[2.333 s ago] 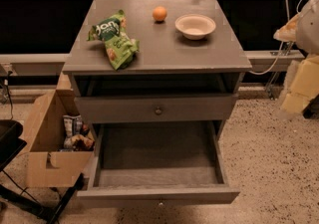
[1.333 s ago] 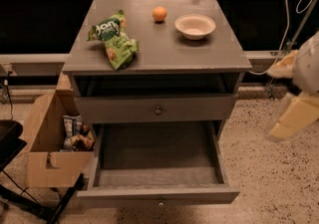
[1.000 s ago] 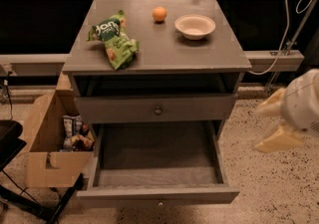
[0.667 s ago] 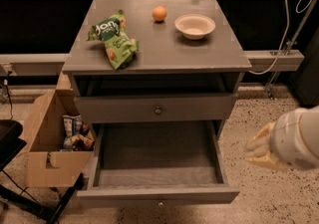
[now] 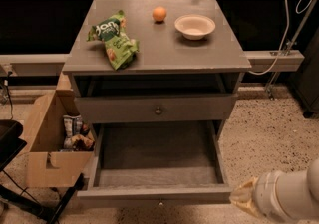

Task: Close middle drawer

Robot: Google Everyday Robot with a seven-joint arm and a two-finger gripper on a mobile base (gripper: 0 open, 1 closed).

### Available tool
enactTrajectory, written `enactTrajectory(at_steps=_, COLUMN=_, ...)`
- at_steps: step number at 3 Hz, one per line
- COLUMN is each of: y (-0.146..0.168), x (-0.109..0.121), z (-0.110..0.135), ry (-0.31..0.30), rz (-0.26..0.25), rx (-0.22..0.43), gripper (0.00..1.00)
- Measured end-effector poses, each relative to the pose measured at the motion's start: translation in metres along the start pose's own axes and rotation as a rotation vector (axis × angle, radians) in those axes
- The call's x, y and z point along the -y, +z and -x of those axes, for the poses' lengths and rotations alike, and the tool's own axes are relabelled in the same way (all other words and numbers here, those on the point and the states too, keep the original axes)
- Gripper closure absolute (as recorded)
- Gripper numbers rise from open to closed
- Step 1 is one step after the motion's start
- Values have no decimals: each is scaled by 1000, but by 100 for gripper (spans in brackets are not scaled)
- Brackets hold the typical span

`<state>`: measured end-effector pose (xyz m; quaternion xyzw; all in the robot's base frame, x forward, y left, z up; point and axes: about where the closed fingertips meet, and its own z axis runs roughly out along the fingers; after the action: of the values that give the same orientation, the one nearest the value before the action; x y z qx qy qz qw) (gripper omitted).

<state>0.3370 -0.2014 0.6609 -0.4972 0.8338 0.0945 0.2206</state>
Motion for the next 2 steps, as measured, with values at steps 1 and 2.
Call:
enactTrajectory(at_steps=1, y=49, x=-17, z=-25, ry=58, rz=93, rx=-26, gripper=100)
enactTrajectory(at_steps=2, y=57, x=-19, z=-22, ry=48, rz=90, rx=-30, gripper=100)
